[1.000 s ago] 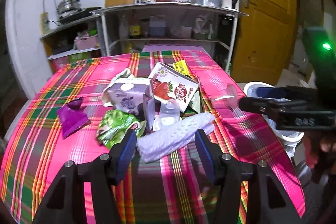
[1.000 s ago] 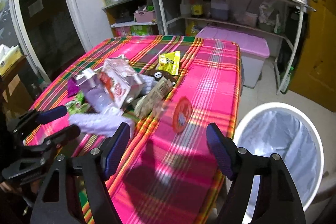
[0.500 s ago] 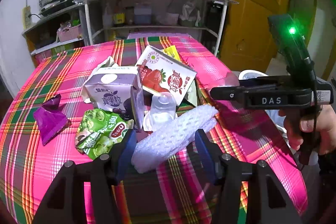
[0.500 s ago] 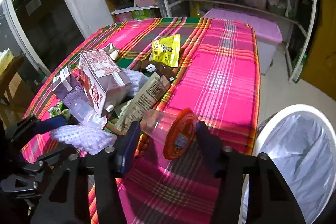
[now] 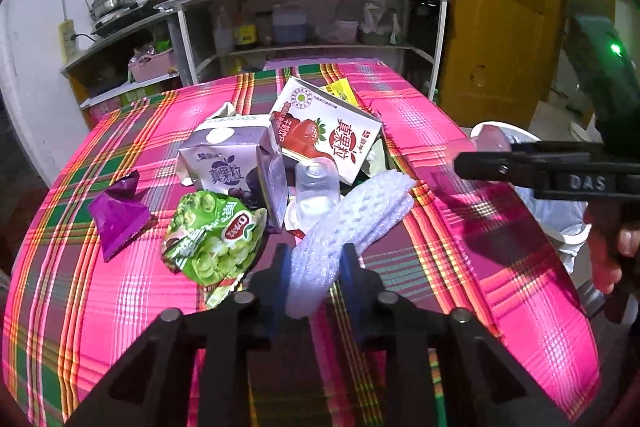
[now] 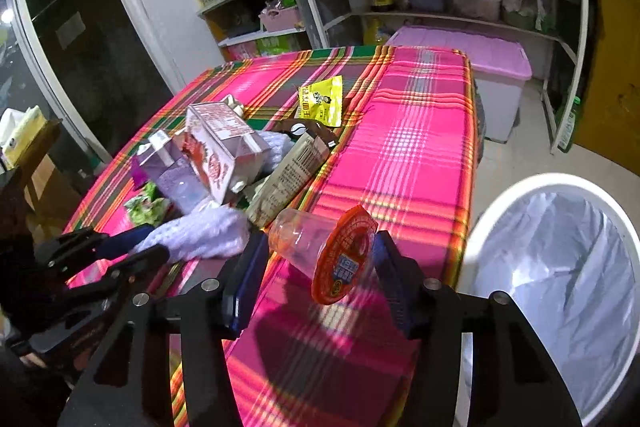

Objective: Collect trash
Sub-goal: 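Carry the cup and foam net over the bin and open both grippers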

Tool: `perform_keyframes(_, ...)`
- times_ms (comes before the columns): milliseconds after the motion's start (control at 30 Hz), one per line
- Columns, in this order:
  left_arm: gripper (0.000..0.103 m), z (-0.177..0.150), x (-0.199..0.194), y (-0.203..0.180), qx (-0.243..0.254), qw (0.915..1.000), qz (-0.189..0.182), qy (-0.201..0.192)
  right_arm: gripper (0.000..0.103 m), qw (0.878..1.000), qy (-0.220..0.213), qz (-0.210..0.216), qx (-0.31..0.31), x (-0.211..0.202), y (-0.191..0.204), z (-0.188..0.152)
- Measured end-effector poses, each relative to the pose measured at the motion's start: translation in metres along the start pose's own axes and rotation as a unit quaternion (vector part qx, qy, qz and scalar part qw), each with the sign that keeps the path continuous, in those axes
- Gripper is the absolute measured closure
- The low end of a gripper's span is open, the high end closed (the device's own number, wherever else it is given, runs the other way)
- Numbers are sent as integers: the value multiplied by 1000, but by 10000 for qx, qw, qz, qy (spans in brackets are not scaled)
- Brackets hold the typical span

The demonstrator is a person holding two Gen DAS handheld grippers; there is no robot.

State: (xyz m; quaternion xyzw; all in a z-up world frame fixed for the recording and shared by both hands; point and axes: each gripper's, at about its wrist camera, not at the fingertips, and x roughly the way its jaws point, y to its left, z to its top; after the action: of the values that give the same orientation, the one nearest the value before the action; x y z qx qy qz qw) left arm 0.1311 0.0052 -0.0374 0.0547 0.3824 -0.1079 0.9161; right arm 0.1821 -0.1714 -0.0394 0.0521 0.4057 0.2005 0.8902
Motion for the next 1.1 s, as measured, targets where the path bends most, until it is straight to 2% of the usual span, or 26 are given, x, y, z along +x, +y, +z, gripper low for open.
perform_keyframes(133,91,-3,-7,-6,-25,10000,8,-46,48,10000,-25,5,64,-14,0,-12)
perform_keyframes(300,92,-5,-21,-9,-209,9996,-53,-158,48,9997,-164,-93,126,-36,-4,-25)
perform_keyframes(533,92,5,-36,-31,-265,9986,-329,-303,48,9982,-362,-285,392,-63,-24,-41)
perform_keyframes(767,92,26,-30,-66,-146,9967,-714,-365,48,9951,-504,-592,604,-82,-51,-47)
perform_keyframes(1100,92,61,6,-124,156,9911,-1294,-255,48,9863,-492,-1155,1075,-93,-109,-61)
